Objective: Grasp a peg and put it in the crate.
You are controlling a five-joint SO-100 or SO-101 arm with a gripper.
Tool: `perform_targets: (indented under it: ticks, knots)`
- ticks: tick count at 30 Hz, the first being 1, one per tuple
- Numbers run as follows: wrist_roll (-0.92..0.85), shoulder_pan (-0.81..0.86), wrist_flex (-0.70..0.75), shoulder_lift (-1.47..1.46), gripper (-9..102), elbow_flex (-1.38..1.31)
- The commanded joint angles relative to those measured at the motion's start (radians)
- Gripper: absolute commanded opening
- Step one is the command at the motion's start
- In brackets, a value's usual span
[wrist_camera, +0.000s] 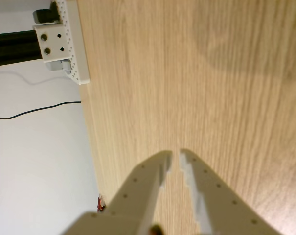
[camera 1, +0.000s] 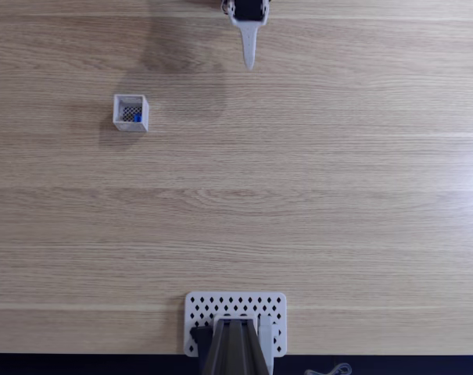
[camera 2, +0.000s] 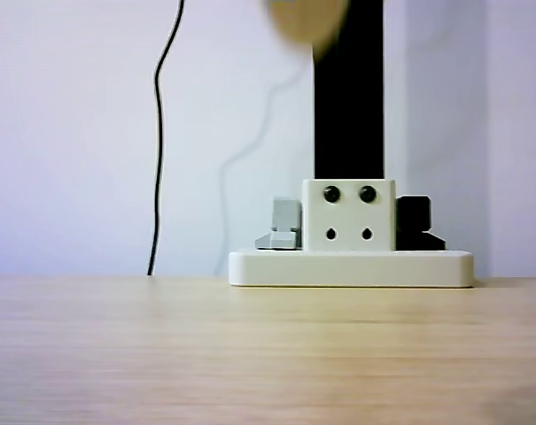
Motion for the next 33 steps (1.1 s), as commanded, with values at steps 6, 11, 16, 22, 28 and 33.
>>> perform_targets:
  ticks: [6,11,16,22,28,33]
  knots:
    - [0.02,0.0,0.084,0.11,-1,-0.008]
    - [0.15,0.049,0.095,0.114,-1,-0.008]
    - [0.181,0.046,0.097,0.114,-1,-0.009]
    - [0.166,0.046,0.097,0.114,-1,-0.009]
    - [0.164,0.046,0.095,0.114,0,-0.009]
    - [0.164,0.046,0.095,0.114,-1,-0.009]
